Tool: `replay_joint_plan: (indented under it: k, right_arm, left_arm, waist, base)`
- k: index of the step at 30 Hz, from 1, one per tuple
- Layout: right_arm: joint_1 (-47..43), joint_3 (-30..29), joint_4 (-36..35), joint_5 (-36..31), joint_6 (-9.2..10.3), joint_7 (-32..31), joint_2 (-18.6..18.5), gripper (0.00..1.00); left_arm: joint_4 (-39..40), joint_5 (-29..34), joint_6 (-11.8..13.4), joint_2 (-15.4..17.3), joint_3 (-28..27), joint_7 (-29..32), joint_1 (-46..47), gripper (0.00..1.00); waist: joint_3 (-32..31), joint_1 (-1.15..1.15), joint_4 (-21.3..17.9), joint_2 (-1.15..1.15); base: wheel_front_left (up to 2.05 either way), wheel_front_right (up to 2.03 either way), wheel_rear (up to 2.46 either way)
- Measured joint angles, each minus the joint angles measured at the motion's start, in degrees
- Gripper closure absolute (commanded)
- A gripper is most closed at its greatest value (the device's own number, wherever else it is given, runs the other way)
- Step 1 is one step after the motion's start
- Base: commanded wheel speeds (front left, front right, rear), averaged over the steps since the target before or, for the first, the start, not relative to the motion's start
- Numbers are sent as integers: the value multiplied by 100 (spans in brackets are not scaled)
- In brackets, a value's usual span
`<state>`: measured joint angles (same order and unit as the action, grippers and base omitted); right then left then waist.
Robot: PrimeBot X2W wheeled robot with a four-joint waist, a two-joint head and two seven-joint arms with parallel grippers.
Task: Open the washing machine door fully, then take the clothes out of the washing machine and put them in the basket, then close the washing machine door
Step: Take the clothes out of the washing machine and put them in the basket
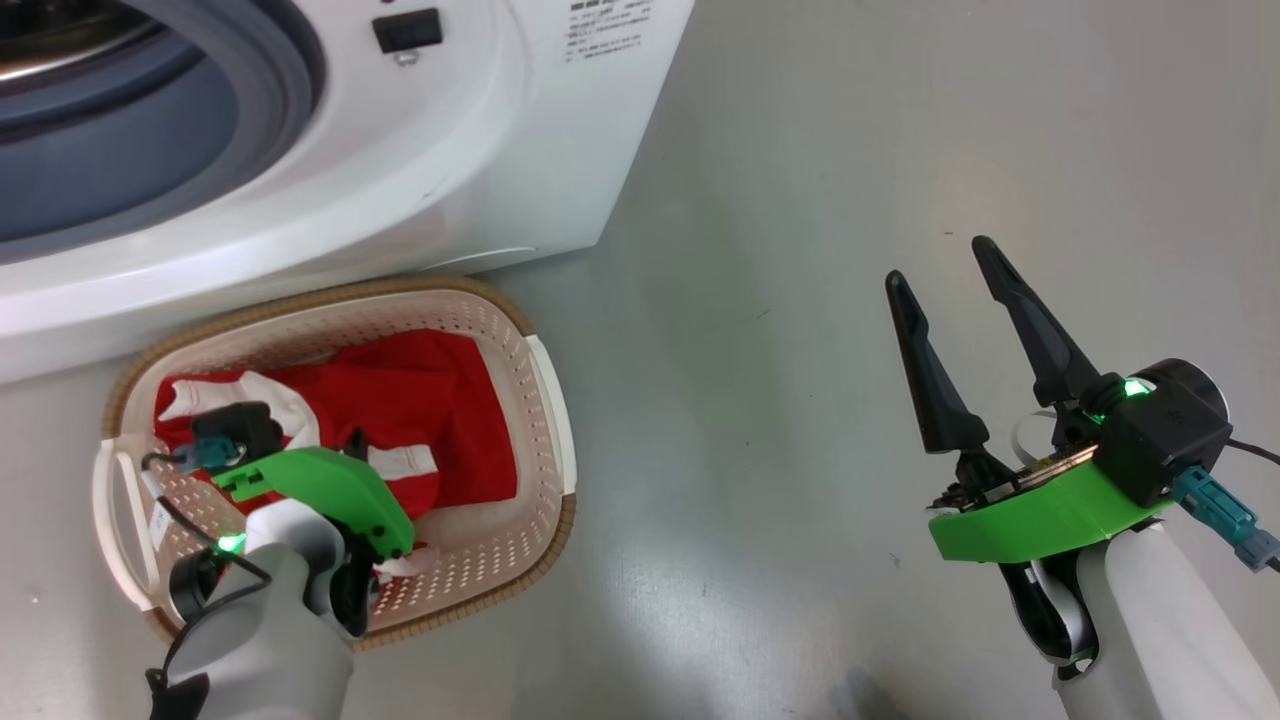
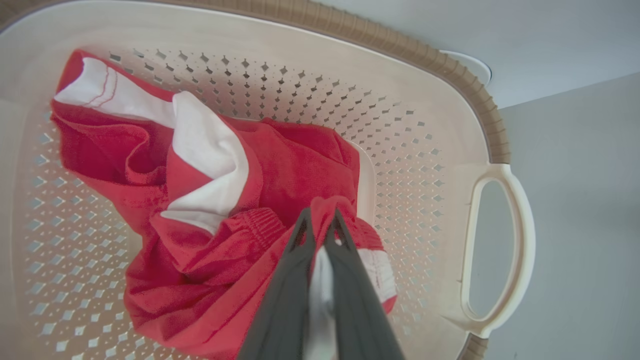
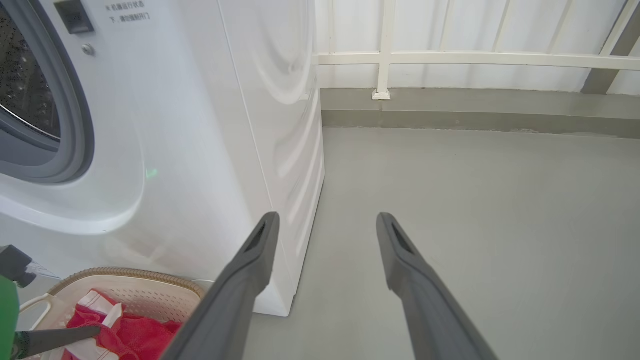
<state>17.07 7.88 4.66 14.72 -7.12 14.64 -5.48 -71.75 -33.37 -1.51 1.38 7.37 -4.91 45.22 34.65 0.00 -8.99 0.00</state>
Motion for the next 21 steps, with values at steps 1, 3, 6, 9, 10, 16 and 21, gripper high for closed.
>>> replay_joint_plan:
  k: [1, 3, 6, 9, 10, 16, 21]
  right_arm:
    - [8, 0, 2, 0, 0, 0, 0, 0]
    - [8, -5, 35, 0, 0, 0, 0, 0]
    - [8, -23, 58, 0, 0, 0, 1, 0]
    - [6, -104, 65, 0, 0, 0, -1, 0]
    - [5, -136, 68, 0, 0, 0, -5, 0]
    - [-41, -202, 75, -4, 0, 0, -41, 0]
    - [-195, -344, 98, -10, 0, 0, -93, 0]
  left_arm:
    - [-29, 21, 2, 1, 26, -58, 19, 64]
    - [-63, 67, 2, 2, 64, -203, 64, 0]
    - [-91, 71, -4, 3, 86, -416, 72, 0]
    - [-100, 73, -111, 3, 147, -666, 71, 0]
    - [-96, 86, -115, 2, 171, -739, 70, 0]
    - [241, 164, -208, 3, 192, -938, -53, 0]
    - [1110, 200, -264, 26, -47, -939, -599, 0]
  waist:
    - [16, 0, -12, 0]
    - [15, 0, -21, 0]
    - [-46, 0, -7, 0]
    - [-193, 0, 56, 0]
    - [-236, 0, 75, 0]
    - [-566, 0, 196, 0]
    - [-911, 0, 306, 0]
  base:
    - [0, 0, 0]
    - [0, 0, 0]
    - [0, 0, 0]
    - [0, 0, 0]
    - [0, 0, 0]
    - [0, 0, 0]
    - [0, 0, 0]
